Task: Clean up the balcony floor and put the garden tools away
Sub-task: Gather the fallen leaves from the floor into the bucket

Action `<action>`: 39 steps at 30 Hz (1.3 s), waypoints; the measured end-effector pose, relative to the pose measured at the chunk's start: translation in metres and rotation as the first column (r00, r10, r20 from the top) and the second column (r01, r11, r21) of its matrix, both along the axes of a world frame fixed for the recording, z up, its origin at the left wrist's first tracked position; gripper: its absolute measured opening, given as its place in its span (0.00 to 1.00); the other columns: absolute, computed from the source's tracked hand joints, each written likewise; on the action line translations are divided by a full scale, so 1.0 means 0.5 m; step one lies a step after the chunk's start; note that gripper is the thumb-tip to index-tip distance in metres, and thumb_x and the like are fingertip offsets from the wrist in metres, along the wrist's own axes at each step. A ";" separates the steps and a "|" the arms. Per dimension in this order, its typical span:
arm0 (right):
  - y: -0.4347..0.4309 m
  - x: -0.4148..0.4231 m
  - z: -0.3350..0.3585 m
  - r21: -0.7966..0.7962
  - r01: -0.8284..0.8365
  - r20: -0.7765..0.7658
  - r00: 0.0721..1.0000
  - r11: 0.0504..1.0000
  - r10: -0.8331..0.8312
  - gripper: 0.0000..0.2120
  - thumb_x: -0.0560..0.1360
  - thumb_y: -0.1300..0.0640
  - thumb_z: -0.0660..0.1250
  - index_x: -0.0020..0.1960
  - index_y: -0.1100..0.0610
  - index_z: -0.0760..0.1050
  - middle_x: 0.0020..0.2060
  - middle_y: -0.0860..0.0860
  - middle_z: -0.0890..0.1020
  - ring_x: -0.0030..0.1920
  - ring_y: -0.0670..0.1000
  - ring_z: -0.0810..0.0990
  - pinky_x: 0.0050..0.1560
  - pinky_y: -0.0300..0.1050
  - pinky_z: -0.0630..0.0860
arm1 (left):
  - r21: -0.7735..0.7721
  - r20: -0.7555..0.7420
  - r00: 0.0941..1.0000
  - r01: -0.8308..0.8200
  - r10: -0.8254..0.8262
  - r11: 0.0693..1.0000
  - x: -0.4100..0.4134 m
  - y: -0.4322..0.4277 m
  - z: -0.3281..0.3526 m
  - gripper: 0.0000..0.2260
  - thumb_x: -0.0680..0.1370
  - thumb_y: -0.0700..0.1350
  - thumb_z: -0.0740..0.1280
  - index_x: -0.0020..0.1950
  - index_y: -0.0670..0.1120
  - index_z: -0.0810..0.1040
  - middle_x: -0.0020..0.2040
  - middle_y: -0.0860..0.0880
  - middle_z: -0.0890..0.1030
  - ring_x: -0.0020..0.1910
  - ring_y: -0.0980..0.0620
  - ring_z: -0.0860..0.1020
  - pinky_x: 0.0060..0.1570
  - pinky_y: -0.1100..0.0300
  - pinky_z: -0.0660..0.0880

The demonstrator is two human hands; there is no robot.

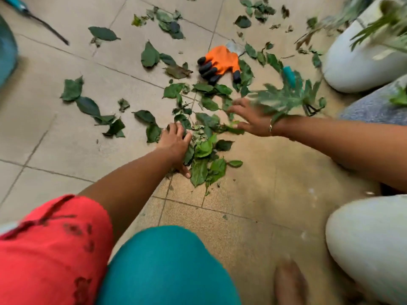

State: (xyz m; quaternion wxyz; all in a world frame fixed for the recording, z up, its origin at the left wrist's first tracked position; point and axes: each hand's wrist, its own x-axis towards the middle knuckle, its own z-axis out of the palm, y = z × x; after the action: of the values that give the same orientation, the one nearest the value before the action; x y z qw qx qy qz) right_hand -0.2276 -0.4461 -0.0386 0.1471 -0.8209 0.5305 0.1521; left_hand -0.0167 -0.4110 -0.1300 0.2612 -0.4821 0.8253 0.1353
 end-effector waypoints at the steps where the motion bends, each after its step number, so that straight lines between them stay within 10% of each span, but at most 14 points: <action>1: 0.006 -0.010 0.013 0.031 -0.037 -0.068 0.997 0.999 0.039 0.24 0.78 0.52 0.61 0.71 0.60 0.63 0.70 0.60 0.62 0.68 0.59 0.64 0.66 0.45 0.58 | 0.008 0.005 1.000 -0.006 0.006 1.000 0.001 -0.003 0.001 0.61 0.59 0.73 0.69 0.77 0.43 0.42 0.77 0.36 0.44 0.75 0.34 0.46 0.73 0.43 0.53; 8: 0.033 -0.136 0.033 0.265 -0.015 -0.340 0.934 0.964 0.108 0.25 0.79 0.50 0.59 0.73 0.54 0.58 0.70 0.57 0.65 0.66 0.58 0.68 0.63 0.48 0.68 | 0.080 0.011 0.999 0.035 -0.036 0.996 0.000 -0.034 0.021 0.55 0.63 0.67 0.72 0.77 0.45 0.47 0.76 0.39 0.49 0.74 0.38 0.51 0.70 0.48 0.61; 12: 0.031 -0.230 -0.051 0.111 0.323 -0.254 0.924 0.940 -0.287 0.23 0.78 0.53 0.59 0.72 0.53 0.59 0.66 0.59 0.71 0.62 0.59 0.73 0.60 0.48 0.71 | 0.102 0.020 0.999 0.036 -0.039 0.994 0.009 -0.055 0.030 0.51 0.67 0.67 0.69 0.77 0.47 0.46 0.77 0.41 0.50 0.74 0.41 0.53 0.67 0.51 0.67; 16: 0.016 -0.310 -0.172 0.141 0.711 -0.097 0.702 0.689 -0.705 0.26 0.80 0.55 0.55 0.75 0.56 0.51 0.70 0.64 0.64 0.67 0.63 0.67 0.63 0.49 0.65 | 0.011 -0.064 0.988 -0.141 0.142 0.990 -0.025 -0.041 0.009 0.51 0.65 0.75 0.60 0.77 0.49 0.46 0.77 0.42 0.51 0.75 0.42 0.53 0.68 0.47 0.63; 24: 0.003 -0.460 -0.181 0.079 0.931 -0.109 0.362 0.355 -0.926 0.34 0.78 0.57 0.60 0.76 0.60 0.44 0.73 0.66 0.55 0.72 0.65 0.57 0.70 0.54 0.57 | -0.102 -0.279 0.954 -0.143 0.109 0.984 -0.175 -0.072 0.015 0.41 0.71 0.72 0.55 0.76 0.49 0.52 0.76 0.44 0.53 0.74 0.43 0.53 0.69 0.40 0.57; 28: 0.007 -0.431 -0.190 0.068 0.909 -0.040 0.414 0.411 -0.909 0.27 0.78 0.58 0.59 0.74 0.61 0.54 0.72 0.64 0.58 0.71 0.64 0.59 0.70 0.53 0.58 | -0.063 -0.325 0.933 -0.187 0.157 0.980 -0.181 -0.068 0.006 0.39 0.72 0.70 0.56 0.76 0.49 0.53 0.76 0.45 0.53 0.75 0.43 0.52 0.69 0.38 0.55; 33: 0.021 -0.303 -0.195 0.152 0.602 0.381 0.696 0.784 -0.608 0.25 0.79 0.64 0.57 0.75 0.56 0.56 0.75 0.54 0.51 0.75 0.53 0.51 0.71 0.45 0.49 | -0.062 -0.270 0.963 -0.042 0.024 0.997 -0.161 -0.037 -0.004 0.44 0.71 0.73 0.52 0.78 0.50 0.44 0.78 0.45 0.49 0.76 0.44 0.46 0.72 0.40 0.48; 37: 0.022 -0.249 -0.213 0.152 0.773 0.365 0.535 0.615 -0.762 0.30 0.80 0.59 0.58 0.76 0.55 0.47 0.76 0.55 0.41 0.75 0.55 0.43 0.72 0.49 0.49 | -0.098 -0.323 0.864 0.375 -0.386 0.922 -0.141 -0.006 -0.033 0.36 0.73 0.72 0.46 0.72 0.60 0.30 0.76 0.45 0.36 0.74 0.41 0.36 0.66 0.33 0.33; 39: 0.028 -0.197 -0.220 0.149 0.698 0.300 0.643 0.701 -0.705 0.32 0.80 0.56 0.58 0.77 0.53 0.43 0.76 0.53 0.39 0.75 0.55 0.41 0.72 0.52 0.49 | -0.097 -0.350 0.752 0.564 -0.558 0.820 -0.131 0.009 -0.049 0.31 0.76 0.68 0.46 0.74 0.62 0.35 0.75 0.45 0.35 0.73 0.40 0.35 0.63 0.30 0.31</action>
State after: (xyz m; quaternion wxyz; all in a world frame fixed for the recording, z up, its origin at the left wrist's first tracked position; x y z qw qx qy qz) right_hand -0.3263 -0.4321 -0.1488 0.2903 -0.5631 0.7719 -0.0531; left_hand -0.0824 -0.4065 -0.1545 0.1363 -0.1770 0.9641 0.1434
